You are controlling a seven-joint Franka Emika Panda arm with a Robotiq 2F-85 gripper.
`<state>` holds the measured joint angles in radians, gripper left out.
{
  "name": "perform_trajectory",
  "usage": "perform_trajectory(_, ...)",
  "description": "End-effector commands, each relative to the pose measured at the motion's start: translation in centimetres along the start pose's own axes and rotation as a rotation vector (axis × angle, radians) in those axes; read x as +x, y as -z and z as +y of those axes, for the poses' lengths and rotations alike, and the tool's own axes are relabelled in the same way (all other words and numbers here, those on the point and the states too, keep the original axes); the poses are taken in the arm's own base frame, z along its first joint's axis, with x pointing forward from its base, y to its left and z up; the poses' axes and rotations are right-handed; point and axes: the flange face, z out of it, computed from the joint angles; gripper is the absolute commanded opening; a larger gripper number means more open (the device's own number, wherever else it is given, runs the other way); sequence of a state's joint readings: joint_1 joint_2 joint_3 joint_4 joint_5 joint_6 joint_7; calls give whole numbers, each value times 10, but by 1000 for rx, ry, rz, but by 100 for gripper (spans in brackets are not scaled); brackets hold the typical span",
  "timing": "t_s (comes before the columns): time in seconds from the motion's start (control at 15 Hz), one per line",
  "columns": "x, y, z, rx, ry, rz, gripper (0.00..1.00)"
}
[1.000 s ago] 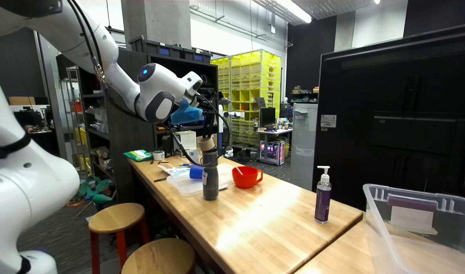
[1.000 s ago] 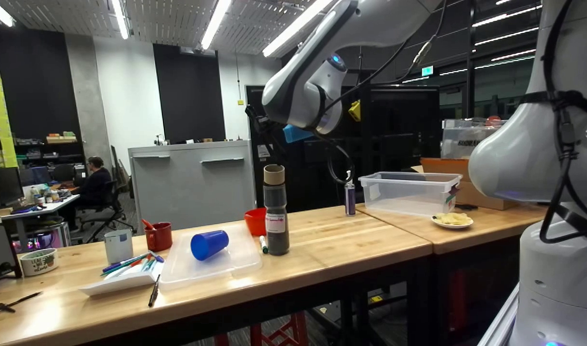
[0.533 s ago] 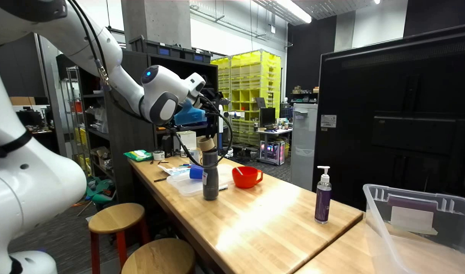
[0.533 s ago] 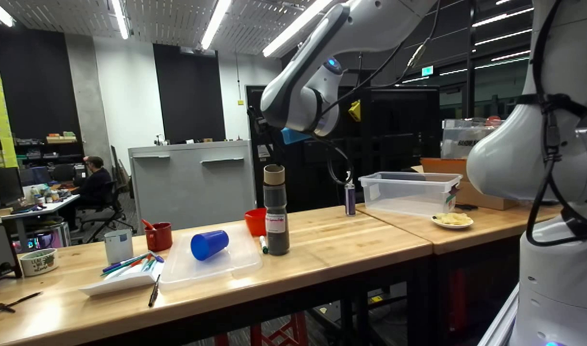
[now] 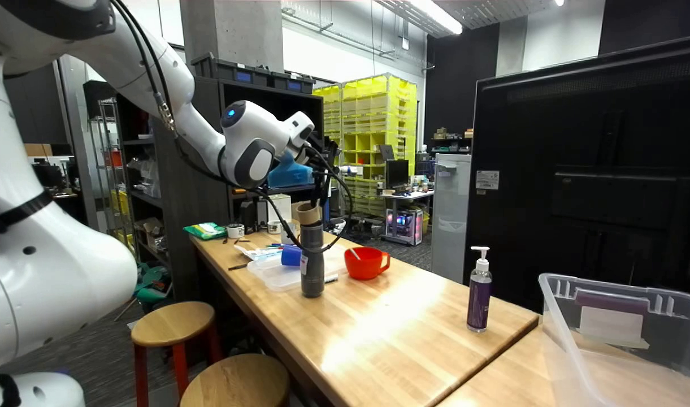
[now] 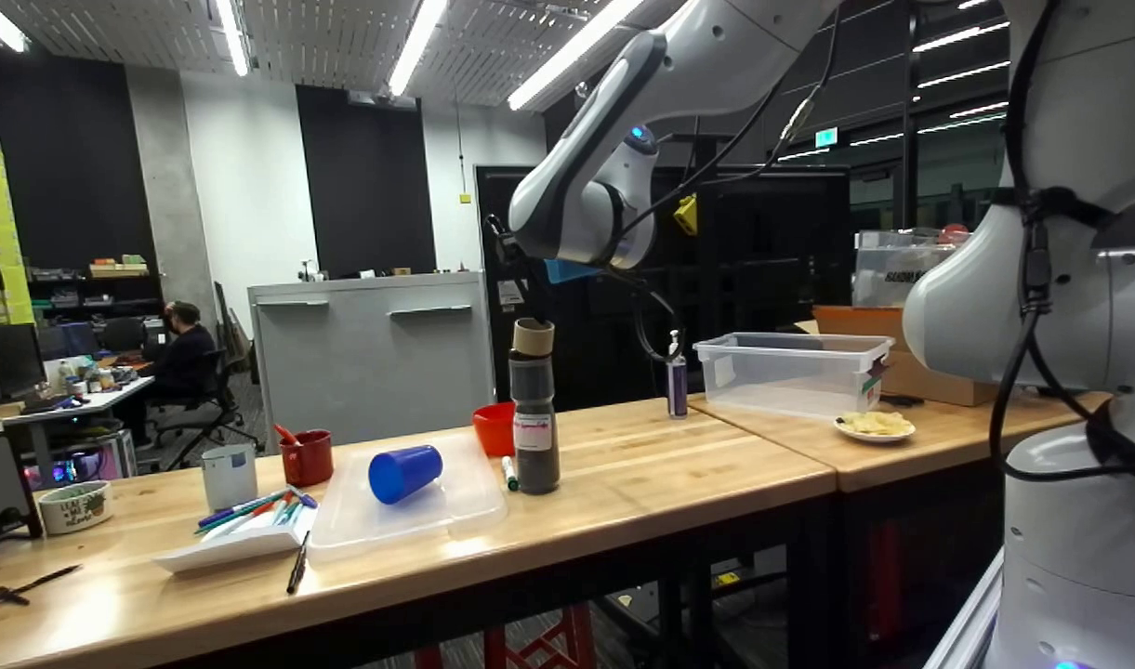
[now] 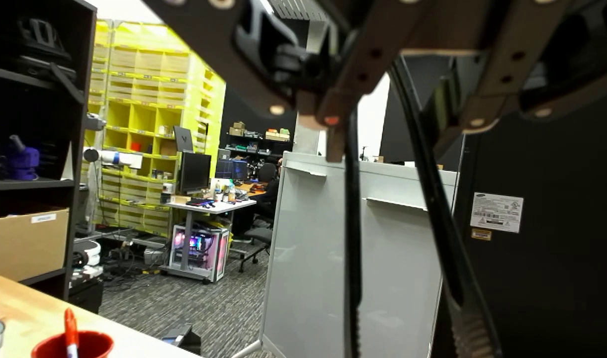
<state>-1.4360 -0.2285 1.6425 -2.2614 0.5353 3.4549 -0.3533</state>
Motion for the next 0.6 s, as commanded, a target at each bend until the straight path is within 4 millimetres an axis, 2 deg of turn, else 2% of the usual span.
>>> perform_trajectory(0.0,4,-7,-4,-4,-11,10,40)
perform_trajectory(0.33,0,-13,-14,15,-23,1,39)
perform_trajectory(0.47,-1,-16,-18,23,-25,-2,35)
perform_trajectory(0.53,-2,-17,-20,27,-27,-3,13)
